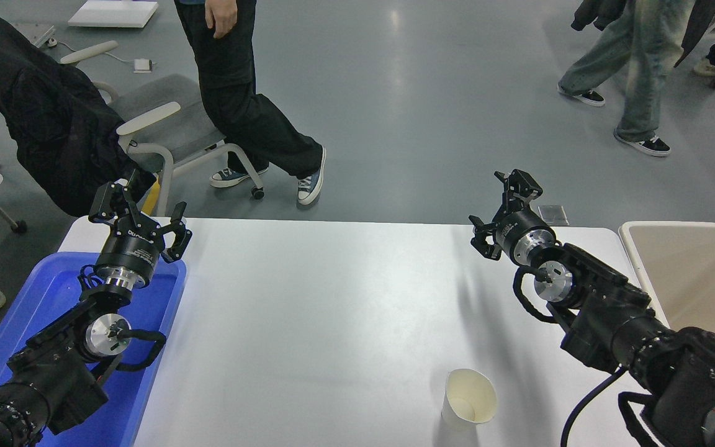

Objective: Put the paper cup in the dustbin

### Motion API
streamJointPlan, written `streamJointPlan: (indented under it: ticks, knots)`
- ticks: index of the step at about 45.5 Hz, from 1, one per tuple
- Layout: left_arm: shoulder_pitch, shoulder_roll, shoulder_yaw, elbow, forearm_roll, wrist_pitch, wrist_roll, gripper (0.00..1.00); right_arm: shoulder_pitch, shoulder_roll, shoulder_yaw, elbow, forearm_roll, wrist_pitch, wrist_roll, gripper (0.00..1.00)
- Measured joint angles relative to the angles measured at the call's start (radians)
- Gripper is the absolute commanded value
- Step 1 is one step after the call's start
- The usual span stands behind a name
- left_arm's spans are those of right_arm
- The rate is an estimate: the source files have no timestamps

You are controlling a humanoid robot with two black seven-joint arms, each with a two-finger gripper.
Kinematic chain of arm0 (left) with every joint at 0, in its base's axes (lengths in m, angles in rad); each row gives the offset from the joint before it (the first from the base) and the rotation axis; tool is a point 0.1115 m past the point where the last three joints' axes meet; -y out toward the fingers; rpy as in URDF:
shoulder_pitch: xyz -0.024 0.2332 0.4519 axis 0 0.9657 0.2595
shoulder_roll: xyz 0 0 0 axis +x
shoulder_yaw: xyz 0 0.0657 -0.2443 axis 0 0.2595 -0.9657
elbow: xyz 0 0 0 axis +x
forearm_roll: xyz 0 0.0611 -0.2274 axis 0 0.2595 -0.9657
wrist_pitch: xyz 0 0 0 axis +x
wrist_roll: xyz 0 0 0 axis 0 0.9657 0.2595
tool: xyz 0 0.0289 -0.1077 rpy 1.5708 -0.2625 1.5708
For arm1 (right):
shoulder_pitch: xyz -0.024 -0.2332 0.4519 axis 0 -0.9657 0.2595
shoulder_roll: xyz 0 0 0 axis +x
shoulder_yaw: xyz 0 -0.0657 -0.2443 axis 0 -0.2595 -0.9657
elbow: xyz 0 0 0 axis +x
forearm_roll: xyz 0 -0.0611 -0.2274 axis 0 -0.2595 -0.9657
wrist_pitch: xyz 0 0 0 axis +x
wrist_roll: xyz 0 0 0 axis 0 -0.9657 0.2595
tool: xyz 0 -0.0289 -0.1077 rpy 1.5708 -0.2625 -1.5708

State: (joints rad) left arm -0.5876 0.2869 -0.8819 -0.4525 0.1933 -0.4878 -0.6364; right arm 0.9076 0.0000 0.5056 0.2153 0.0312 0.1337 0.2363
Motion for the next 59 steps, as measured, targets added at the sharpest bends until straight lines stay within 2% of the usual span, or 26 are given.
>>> streamJointPlan:
  ticks: [19, 33, 47, 59]
  knots:
    - [-0.002, 0.002, 0.009, 0.000, 0.000, 0.004, 0.002, 1.00, 0.000, 0.000, -0.001, 0.031, -0.007, 0.005, 0.002, 0.99]
    - [-0.003, 0.003, 0.012, 0.000, 0.000, 0.004, 0.002, 1.00, 0.003, -0.013, -0.028, 0.219, -0.049, 0.005, 0.003, 0.99]
    - [-0.003, 0.003, 0.012, 0.000, 0.000, 0.004, 0.001, 1.00, 0.002, -0.204, -0.131, 0.492, -0.131, 0.017, 0.004, 0.99]
    - [-0.003, 0.004, 0.012, 0.000, 0.000, 0.004, 0.001, 1.00, -0.005, -0.413, -0.196, 0.754, -0.374, 0.046, 0.008, 0.99]
